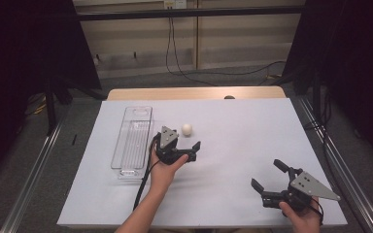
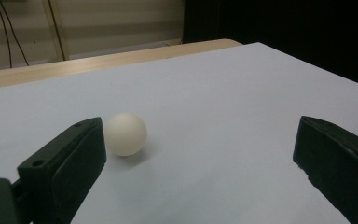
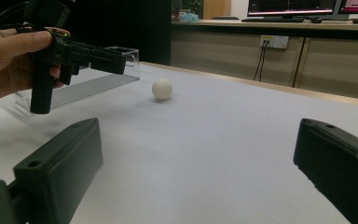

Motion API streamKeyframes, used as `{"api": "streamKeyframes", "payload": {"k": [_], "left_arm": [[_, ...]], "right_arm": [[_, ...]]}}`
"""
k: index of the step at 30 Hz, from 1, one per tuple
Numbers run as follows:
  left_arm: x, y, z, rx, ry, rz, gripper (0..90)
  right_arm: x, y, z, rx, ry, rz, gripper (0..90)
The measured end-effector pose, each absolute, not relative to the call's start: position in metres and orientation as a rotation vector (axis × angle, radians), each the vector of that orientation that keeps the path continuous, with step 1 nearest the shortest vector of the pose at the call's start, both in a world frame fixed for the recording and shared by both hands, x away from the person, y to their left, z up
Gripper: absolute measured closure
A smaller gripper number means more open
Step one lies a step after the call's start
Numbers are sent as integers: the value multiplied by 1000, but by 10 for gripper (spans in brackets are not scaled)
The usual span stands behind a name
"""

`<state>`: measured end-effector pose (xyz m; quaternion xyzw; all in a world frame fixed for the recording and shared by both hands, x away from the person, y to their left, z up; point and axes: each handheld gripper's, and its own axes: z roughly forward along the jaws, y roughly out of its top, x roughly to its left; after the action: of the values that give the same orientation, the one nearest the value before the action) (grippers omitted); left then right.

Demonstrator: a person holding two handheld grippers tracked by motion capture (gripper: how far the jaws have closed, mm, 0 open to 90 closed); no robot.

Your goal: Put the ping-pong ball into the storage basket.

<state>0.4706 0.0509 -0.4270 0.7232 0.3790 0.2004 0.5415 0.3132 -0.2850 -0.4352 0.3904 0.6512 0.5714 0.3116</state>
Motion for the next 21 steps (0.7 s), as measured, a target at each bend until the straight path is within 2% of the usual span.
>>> {"api": "streamKeyframes", "payload": {"k": [21], "left_arm": [[479,51,-433,1719,939,492,29]], "right_arm": [[313,-285,-435,1029,1721,1508,9]]}}
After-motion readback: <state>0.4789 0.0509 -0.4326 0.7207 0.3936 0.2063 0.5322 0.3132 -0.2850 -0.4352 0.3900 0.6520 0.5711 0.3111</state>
